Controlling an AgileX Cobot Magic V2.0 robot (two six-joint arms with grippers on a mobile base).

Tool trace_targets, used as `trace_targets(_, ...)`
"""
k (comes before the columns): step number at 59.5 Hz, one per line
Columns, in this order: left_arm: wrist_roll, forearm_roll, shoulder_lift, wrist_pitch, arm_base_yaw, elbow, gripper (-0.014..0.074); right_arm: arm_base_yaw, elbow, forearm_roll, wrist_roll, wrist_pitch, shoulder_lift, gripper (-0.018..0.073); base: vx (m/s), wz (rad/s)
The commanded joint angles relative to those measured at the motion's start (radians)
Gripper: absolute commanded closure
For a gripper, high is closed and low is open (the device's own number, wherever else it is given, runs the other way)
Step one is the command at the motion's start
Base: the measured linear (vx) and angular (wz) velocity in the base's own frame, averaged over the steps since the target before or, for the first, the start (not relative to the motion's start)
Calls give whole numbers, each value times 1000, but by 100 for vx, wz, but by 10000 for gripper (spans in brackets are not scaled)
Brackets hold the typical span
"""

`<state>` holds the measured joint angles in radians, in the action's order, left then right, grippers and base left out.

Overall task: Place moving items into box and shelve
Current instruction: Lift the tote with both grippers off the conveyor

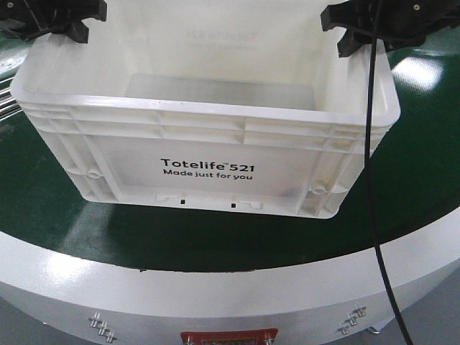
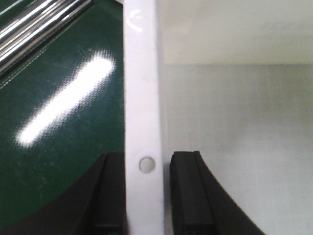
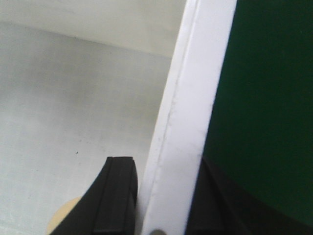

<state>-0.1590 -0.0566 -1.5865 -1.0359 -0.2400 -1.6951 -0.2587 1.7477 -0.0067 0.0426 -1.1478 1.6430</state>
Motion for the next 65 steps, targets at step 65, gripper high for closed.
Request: trace_targets(65, 18, 31, 122, 82, -5, -50, 613, -9, 44, 115, -56, 116, -105, 572, 0, 0)
